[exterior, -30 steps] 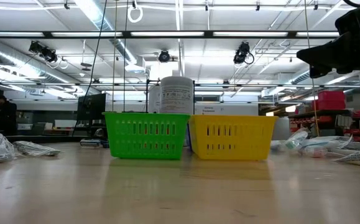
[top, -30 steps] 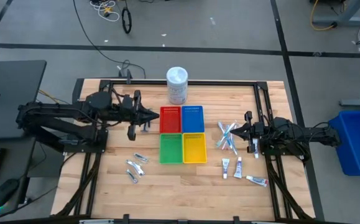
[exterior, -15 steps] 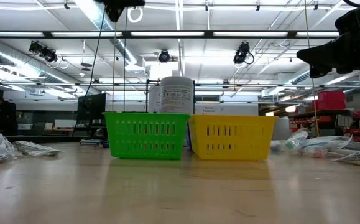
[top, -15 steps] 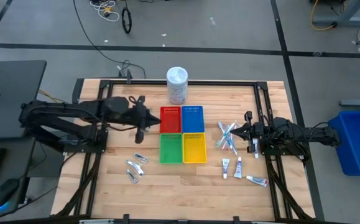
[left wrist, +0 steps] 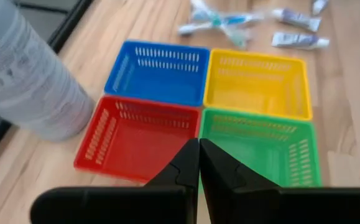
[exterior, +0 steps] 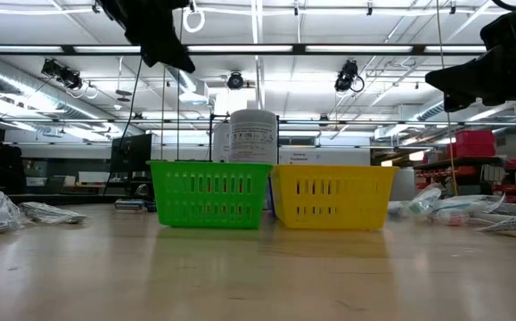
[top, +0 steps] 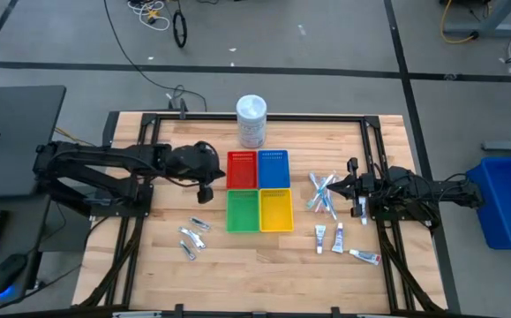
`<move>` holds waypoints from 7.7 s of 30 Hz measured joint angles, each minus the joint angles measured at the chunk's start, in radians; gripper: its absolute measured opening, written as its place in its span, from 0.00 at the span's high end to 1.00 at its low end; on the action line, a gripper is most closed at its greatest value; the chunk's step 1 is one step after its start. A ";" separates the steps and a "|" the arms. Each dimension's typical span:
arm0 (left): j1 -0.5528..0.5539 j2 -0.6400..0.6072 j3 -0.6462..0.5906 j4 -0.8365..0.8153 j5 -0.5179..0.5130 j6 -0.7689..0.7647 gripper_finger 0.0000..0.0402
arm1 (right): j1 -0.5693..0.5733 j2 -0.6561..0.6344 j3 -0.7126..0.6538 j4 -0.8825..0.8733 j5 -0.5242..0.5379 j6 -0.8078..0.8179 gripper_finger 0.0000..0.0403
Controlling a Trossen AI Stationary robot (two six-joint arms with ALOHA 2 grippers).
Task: Pick & Place Travel size toiletries
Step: Put the left blue razor into the red bin
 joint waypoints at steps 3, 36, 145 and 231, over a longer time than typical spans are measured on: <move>0.000 0.007 0.000 -0.007 0.008 0.009 0.96 | 0.000 0.000 0.000 0.000 -0.001 0.000 0.97; 0.193 0.170 0.080 -0.324 -0.004 -0.209 0.96 | 0.000 0.000 0.000 0.000 0.000 0.000 0.97; 0.304 0.404 -0.208 -0.058 0.051 -0.909 0.46 | 0.000 0.000 0.000 0.000 0.000 0.000 0.97; 0.302 0.340 -0.111 -0.325 0.113 -0.805 0.89 | 0.000 0.000 0.000 0.000 0.000 0.000 0.97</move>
